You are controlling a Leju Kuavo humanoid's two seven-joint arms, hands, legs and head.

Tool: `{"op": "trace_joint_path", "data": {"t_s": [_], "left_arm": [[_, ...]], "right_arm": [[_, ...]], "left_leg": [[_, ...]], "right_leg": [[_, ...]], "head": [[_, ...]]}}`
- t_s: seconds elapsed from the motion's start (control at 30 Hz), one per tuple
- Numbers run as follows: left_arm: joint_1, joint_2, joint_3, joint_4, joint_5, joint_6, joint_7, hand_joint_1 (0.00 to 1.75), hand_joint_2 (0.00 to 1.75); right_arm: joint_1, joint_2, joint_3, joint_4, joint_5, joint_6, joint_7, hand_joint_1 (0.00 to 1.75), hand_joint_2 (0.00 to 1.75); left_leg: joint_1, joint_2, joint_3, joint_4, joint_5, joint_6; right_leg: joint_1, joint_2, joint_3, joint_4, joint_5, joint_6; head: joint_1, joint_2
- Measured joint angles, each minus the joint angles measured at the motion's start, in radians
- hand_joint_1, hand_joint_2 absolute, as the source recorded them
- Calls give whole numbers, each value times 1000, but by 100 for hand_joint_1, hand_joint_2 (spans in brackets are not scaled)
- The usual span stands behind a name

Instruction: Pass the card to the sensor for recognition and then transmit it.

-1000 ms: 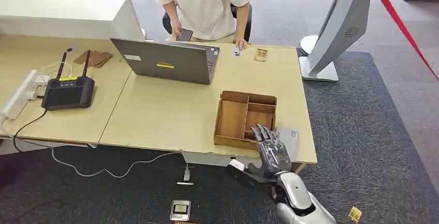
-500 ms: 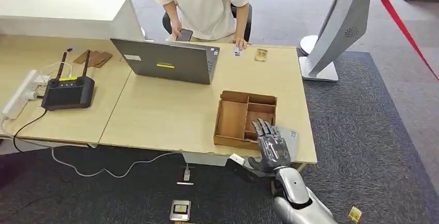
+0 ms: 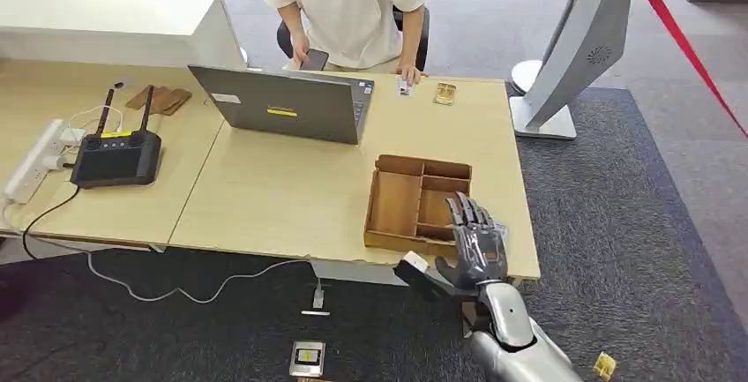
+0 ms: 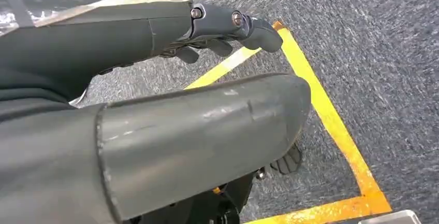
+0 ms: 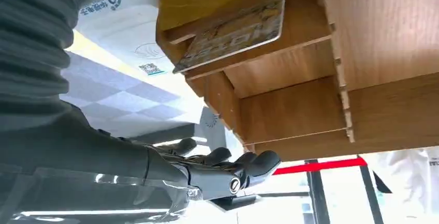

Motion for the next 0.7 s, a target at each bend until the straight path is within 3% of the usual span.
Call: {"op": "trace_joint_path", "data": {"t_s": [0.7], "left_arm": [[-1,0,0,0,0,0,2,0,0]], "right_arm": [[1,-4,-19,34,-14,1,-28,0,175]], "left_leg": [[0,0,0,0,0,0]], "right_leg": [[0,0,0,0,0,0]], "head": [[0,0]]}}
